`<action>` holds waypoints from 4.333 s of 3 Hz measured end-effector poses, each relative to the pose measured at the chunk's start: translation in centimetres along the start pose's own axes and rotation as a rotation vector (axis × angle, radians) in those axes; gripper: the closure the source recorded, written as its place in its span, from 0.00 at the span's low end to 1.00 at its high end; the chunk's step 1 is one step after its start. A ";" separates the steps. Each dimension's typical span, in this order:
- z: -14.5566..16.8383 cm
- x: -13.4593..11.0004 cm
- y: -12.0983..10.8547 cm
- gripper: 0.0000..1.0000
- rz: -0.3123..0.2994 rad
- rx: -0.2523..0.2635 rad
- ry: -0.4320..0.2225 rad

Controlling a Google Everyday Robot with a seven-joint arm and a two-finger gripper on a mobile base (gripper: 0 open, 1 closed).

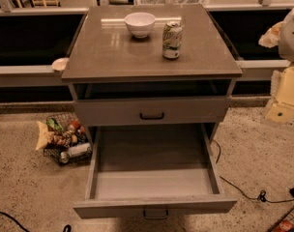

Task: Place 7up can into middle drawer

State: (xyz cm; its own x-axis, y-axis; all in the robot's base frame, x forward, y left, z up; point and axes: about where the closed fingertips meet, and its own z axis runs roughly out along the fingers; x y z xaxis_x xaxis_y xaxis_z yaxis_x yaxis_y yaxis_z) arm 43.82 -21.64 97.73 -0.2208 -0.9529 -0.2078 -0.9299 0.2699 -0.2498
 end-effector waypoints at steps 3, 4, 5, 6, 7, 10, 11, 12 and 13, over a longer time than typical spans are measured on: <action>4.3 -0.1 -6.7 0.00 0.046 0.064 -0.158; 7.1 -1.2 -12.6 0.00 0.109 0.120 -0.337; 10.2 -4.3 -17.9 0.00 0.136 0.138 -0.528; 10.1 -4.3 -17.8 0.00 0.135 0.137 -0.527; 11.1 -5.2 -18.7 0.00 0.126 0.134 -0.545; 17.7 -11.2 -27.0 0.00 0.244 0.181 -0.826; 18.8 -13.5 -28.4 0.00 0.270 0.173 -0.899; 19.1 -15.3 -29.4 0.00 0.297 0.173 -0.960; 19.6 -17.3 -30.0 0.04 0.314 0.156 -1.021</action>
Offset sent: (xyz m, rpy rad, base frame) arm 0.0716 -0.0126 -0.0332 0.1182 -0.0753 0.0184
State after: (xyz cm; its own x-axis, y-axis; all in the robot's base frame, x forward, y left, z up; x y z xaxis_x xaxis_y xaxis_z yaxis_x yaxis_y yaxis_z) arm 81.36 -10.53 90.25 -0.0261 -0.2923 -0.9560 -0.8109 0.5655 -0.1508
